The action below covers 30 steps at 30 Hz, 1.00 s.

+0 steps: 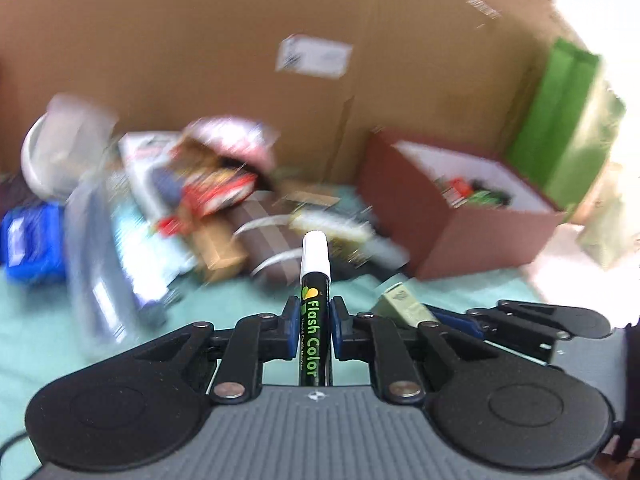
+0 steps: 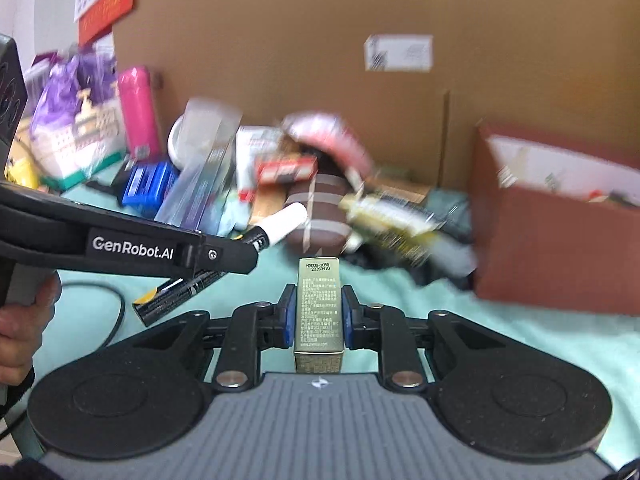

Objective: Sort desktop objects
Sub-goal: 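Carry the marker and khaki box with both tools over the red-brown box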

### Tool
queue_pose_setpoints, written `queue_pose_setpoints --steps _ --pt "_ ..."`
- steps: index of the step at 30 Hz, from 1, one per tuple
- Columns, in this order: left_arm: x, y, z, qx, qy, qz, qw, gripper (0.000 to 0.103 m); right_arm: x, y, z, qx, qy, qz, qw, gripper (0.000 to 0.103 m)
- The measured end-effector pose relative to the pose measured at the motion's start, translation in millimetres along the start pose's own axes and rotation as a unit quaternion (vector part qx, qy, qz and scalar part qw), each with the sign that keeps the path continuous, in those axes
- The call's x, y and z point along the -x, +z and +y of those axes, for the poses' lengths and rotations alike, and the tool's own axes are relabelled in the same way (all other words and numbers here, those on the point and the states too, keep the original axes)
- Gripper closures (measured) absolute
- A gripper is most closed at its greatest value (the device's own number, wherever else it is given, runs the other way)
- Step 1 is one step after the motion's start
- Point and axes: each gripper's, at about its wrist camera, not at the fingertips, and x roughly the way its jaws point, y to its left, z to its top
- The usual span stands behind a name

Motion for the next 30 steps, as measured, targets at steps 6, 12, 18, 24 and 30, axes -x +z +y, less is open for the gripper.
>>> queue_pose_setpoints --steps 6,12,18,24,30 --pt "-2 46 -39 -0.019 -0.052 -0.056 0.9969 0.088 28 31 -35 -0.001 -0.058 -0.063 0.996 0.082" --pt "-32 85 -76 -0.016 -0.099 -0.076 0.9920 0.088 31 61 -83 -0.018 -0.122 -0.099 0.987 0.082" --pt "-81 105 -101 0.004 -0.122 -0.065 0.9904 0.088 17 74 -137 -0.050 -0.179 -0.099 0.978 0.082" --pt "-131 113 -123 0.006 -0.127 -0.044 0.9909 0.088 -4 75 -185 -0.075 -0.217 -0.073 0.971 0.082" --pt "-166 115 -132 0.001 -0.126 -0.019 0.9918 0.088 -27 71 -214 -0.078 -0.263 -0.044 0.961 0.082"
